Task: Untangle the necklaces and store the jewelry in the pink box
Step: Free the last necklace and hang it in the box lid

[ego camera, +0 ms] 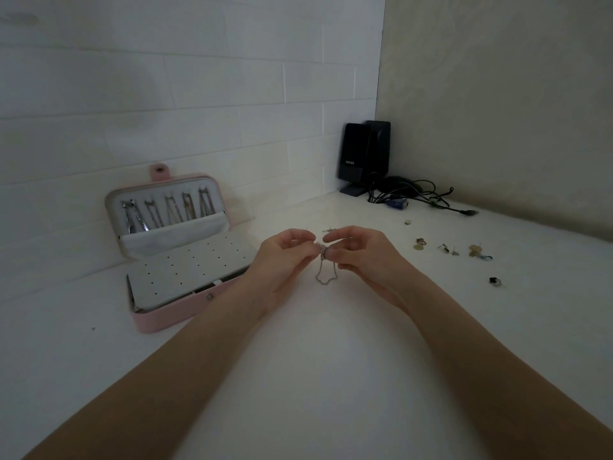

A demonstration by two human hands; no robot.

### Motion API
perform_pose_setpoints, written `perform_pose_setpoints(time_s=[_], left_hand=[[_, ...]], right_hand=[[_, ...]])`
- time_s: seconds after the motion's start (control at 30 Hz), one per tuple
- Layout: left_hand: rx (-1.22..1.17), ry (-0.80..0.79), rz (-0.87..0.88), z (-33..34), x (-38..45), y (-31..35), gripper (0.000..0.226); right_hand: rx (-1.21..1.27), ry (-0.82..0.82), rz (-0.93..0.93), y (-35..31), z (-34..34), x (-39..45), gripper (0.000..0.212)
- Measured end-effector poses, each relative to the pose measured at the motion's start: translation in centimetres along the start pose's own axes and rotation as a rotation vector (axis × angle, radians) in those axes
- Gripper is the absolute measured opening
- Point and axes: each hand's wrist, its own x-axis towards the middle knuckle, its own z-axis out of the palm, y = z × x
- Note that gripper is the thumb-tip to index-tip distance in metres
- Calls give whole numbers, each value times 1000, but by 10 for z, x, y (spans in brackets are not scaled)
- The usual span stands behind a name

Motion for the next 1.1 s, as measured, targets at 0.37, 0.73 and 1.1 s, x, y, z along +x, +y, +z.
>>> perform_pose_setpoints(time_s=[0.37, 0.73, 1.1], left_hand=[[55, -13, 30, 0, -1, -6, 16], [49, -27, -2, 0, -2, 0, 14], [55, -30, 6, -1, -3, 0, 13]], right_hand=[[329, 105, 4, -7, -6, 0, 17], [67, -23, 35, 0, 2, -2, 28], [132, 61, 32, 3, 1, 1, 16]])
